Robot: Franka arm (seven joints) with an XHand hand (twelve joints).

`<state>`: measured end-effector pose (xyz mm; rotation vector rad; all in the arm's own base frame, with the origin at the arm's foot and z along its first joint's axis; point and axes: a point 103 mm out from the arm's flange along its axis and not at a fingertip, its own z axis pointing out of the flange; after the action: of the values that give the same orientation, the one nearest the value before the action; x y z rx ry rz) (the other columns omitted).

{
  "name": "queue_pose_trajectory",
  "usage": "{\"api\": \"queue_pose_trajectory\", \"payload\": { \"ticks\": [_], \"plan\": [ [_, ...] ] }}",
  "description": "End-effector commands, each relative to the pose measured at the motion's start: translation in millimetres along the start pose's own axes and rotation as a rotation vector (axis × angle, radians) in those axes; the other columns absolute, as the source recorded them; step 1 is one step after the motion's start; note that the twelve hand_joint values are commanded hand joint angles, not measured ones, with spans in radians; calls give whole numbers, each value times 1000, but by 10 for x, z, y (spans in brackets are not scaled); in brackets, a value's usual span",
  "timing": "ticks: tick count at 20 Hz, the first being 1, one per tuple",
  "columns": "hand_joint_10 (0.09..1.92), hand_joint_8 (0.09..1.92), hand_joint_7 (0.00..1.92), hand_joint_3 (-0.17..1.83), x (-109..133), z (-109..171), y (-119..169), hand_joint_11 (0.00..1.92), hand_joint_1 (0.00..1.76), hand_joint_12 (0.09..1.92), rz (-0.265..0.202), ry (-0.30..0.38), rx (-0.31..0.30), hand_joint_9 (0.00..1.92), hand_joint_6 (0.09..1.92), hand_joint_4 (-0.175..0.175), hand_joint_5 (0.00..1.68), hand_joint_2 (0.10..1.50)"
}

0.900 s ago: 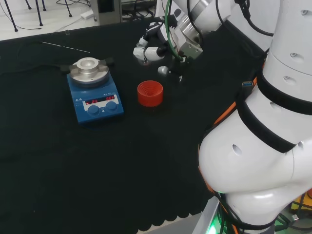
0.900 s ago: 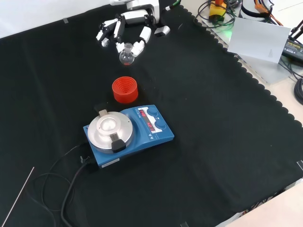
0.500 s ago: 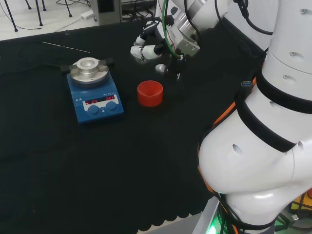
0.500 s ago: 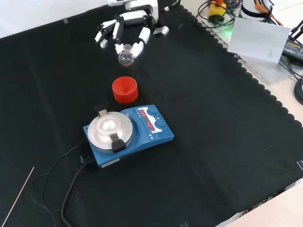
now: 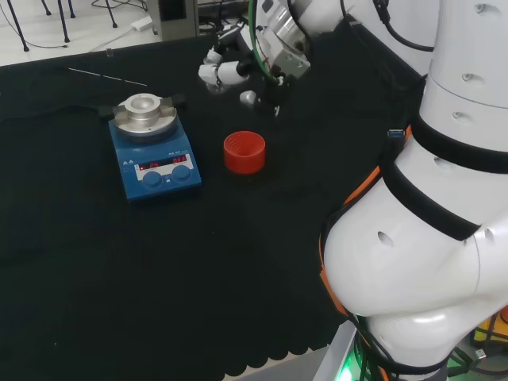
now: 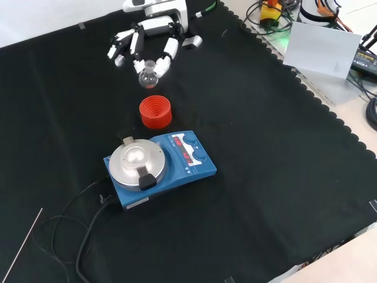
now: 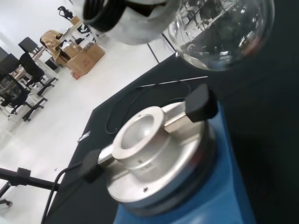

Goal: Place the round-bottom flask on the heater.

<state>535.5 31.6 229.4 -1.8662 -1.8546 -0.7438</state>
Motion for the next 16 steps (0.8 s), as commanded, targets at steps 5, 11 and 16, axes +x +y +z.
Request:
{"api": "queue_pose_trajectory", "payload": {
  "ticks": [5,11,16],
  "plan": [
    [557,517,282,499,405,378,454,0,1096,1330,-61,30,103,488,730,175,1204,768],
    [558,518,285,504,601,585,638,0,1097,1335,-106,32,149,489,732,175,1204,766],
    [559,518,287,508,725,762,731,0,1097,1337,-126,26,183,489,732,175,1205,764]
  ]
}}
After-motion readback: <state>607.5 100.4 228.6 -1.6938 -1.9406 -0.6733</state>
